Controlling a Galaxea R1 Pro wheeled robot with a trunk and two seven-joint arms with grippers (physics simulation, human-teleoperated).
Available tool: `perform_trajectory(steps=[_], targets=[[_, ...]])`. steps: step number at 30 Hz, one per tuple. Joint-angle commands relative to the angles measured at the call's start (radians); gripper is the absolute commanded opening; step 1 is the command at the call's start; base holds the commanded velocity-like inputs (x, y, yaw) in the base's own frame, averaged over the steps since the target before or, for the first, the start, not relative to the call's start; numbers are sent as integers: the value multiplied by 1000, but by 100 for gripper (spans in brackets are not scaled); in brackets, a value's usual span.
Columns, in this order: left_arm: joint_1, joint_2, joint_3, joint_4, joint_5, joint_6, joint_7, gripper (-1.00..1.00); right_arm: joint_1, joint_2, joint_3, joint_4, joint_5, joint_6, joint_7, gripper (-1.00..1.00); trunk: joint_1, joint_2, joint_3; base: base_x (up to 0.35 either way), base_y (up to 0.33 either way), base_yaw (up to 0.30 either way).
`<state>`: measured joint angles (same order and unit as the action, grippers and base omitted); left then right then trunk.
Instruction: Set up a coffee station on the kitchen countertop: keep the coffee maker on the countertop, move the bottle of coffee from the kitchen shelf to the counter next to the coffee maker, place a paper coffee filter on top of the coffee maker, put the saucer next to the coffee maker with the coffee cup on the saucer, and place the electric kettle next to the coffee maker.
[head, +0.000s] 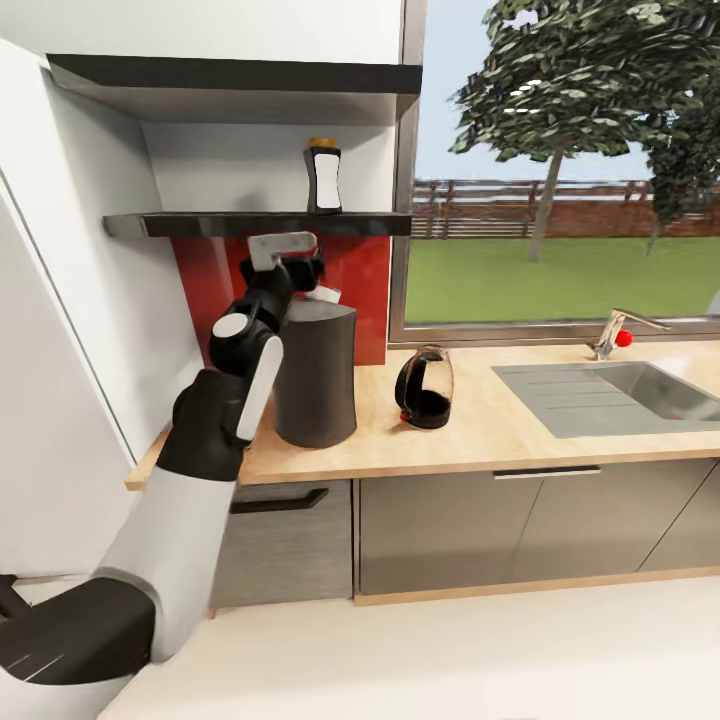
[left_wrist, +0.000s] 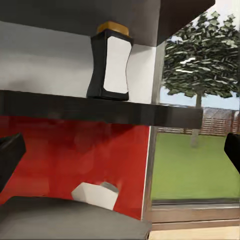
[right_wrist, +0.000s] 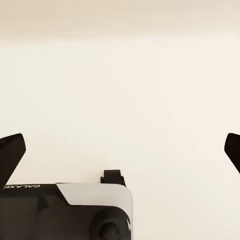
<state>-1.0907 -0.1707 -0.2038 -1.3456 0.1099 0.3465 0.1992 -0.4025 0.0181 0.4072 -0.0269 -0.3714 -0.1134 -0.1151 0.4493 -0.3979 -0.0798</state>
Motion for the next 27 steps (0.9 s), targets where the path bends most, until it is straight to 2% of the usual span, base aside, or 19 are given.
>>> perform_trajectory(steps=[1, 4, 6, 7, 10, 12, 14, 15, 16, 17, 19, 23, 27], targets=[[-18, 0, -2, 1, 14, 5, 15, 100, -1, 0, 8, 1, -9, -3, -3, 100, 1, -2, -2, 0, 0, 0], [-50, -1, -2, 5, 24, 8, 34, 100, -1, 0, 8, 1, -9, -3, -3, 100, 1, -2, -2, 0, 0, 0], [-90, -4, -2, 7, 40, 45, 55, 100, -1, 0, 8, 1, -9, -3, -3, 100, 1, -2, -2, 0, 0, 0], [-127, -4, -2, 16, 51, 84, 63, 100, -1, 0, 9, 1, -9, -3, -3, 100, 1, -2, -2, 0, 0, 0], [-200, -4, -1, 87, 59, 111, 68, 100, -1, 0, 9, 1, -9, -3, -3, 100, 1, -2, -2, 0, 0, 0], [-262, -4, 4, 180, 61, 117, 69, 100, -1, 0, 9, 1, -9, -3, -3, 100, 1, -2, -2, 0, 0, 0], [-332, -3, 8, 309, 68, 120, 69, 100, -1, 0, 9, 1, -9, -3, -3, 100, 1, -2, -2, 0, 0, 0], [-351, -2, 10, 347, 74, 120, 69, 100, -1, 0, 9, 1, -9, -3, -3, 100, 1, -2, -2, 0, 0, 0], [-388, -1, 17, 427, 88, 120, 68, 100, -1, 0, 9, 1, -9, -3, -3, 100, 1, -2, -2, 0, 0, 0], [-469, 3, 40, 587, 126, 116, 67, 100, -1, 0, 9, 1, -9, -3, -3, 100, 1, -2, -2, 0, 0, 0], [-523, 6, 59, 685, 149, 115, 67, 100, -1, 0, 9, 1, -9, -3, -3, 100, 1, -2, -2, 0, 0, 0], [-616, 14, 82, 815, 167, 112, 66, 100, -1, 0, 8, 1, -9, -3, -3, 100, 1, -2, -2, 0, 0, 0], [-686, 20, 88, 867, 168, 115, 72, 100, -1, 0, 9, 1, -9, -3, -3, 100, 1, -2, -2, 0, 0, 0]])
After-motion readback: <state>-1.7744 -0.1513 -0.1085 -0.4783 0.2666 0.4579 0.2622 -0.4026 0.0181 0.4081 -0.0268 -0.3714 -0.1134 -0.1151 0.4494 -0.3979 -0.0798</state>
